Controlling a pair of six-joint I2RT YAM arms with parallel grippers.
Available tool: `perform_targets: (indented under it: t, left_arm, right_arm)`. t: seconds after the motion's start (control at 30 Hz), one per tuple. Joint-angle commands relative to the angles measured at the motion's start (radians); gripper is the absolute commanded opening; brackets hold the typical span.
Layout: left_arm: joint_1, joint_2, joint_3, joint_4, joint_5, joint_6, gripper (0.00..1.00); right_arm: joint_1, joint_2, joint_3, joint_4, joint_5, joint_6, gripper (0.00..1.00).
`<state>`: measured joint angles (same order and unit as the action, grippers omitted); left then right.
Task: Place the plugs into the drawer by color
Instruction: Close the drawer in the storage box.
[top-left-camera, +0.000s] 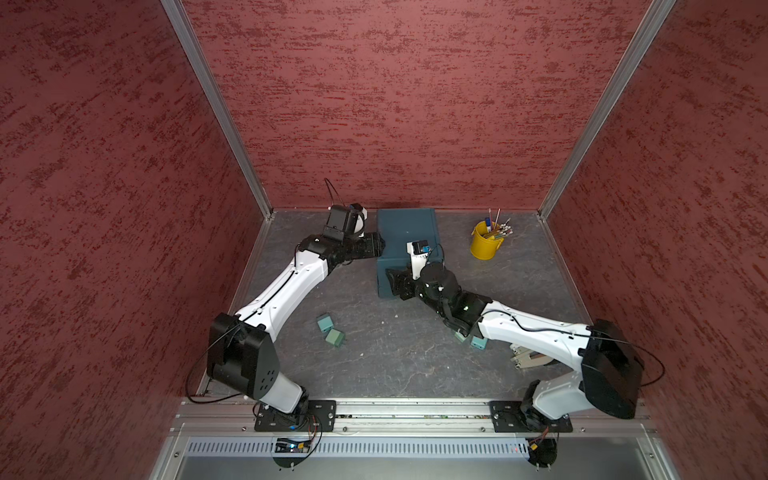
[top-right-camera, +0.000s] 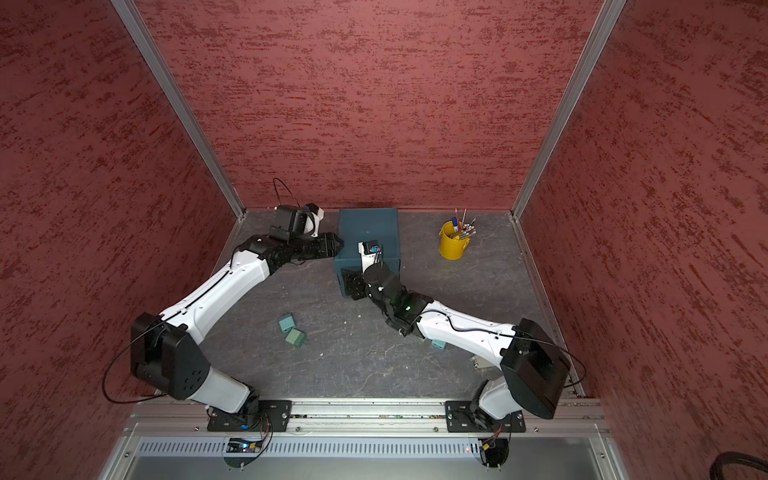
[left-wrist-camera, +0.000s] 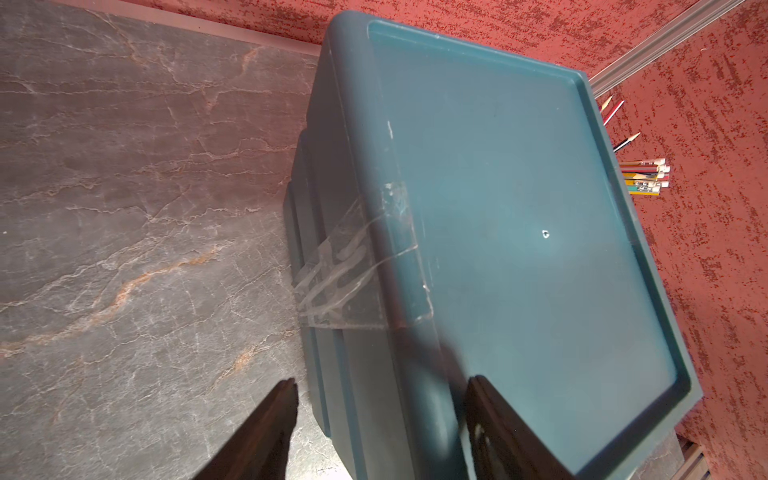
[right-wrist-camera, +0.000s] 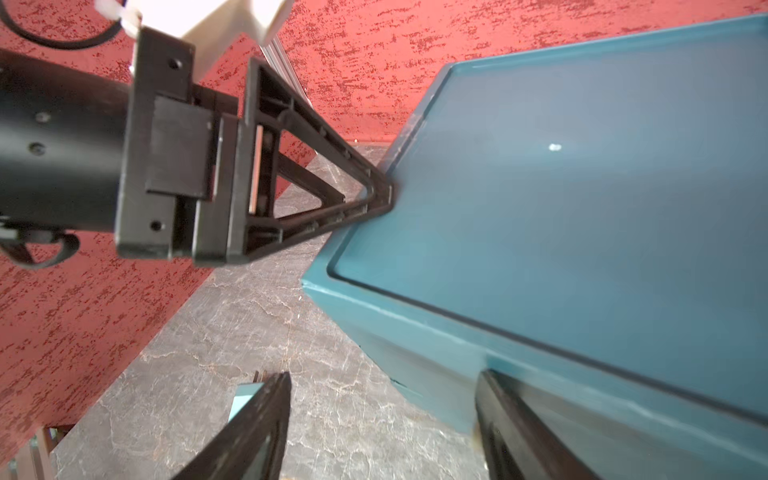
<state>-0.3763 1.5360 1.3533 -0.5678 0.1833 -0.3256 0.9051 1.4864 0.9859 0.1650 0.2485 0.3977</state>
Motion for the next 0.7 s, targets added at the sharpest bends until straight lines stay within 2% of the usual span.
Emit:
perform_targets:
  t: [0.0, 0.2, 0.27, 0.33, 0.53, 0.67]
  left_arm:
    - [-0.004, -0.009, -0.029, -0.075, -0.033, 0.031, 0.67]
    - [-0.004, -0.013, -0.036, -0.073, -0.037, 0.037, 0.67]
    - [-0.004, -0.013, -0.034, -0.073, -0.036, 0.036, 0.67]
    - [-0.003, -0.014, -0.029, -0.072, -0.031, 0.032, 0.67]
    - [0.021, -0.015, -0.013, -0.047, 0.047, -0.024, 0.68]
    - [0.027, -0.014, 0.000, -0.018, 0.101, -0.068, 0.68]
  right_arm:
    - [-0.008, 0.012, 0.035, 0.054, -0.012, -0.017, 0.74]
    - [-0.008, -0.001, 0.024, 0.034, -0.020, -0.008, 0.73]
    - [0.001, -0.024, 0.009, 0.004, -0.032, -0.002, 0.69]
    - [0.026, -0.096, -0.041, -0.007, 0.010, 0.003, 0.68]
    - [0.024, -0.410, -0.341, 0.013, 0.108, 0.231, 0.65]
    - [-0.011, -0.535, -0.509, 0.055, 0.086, 0.401, 0.63]
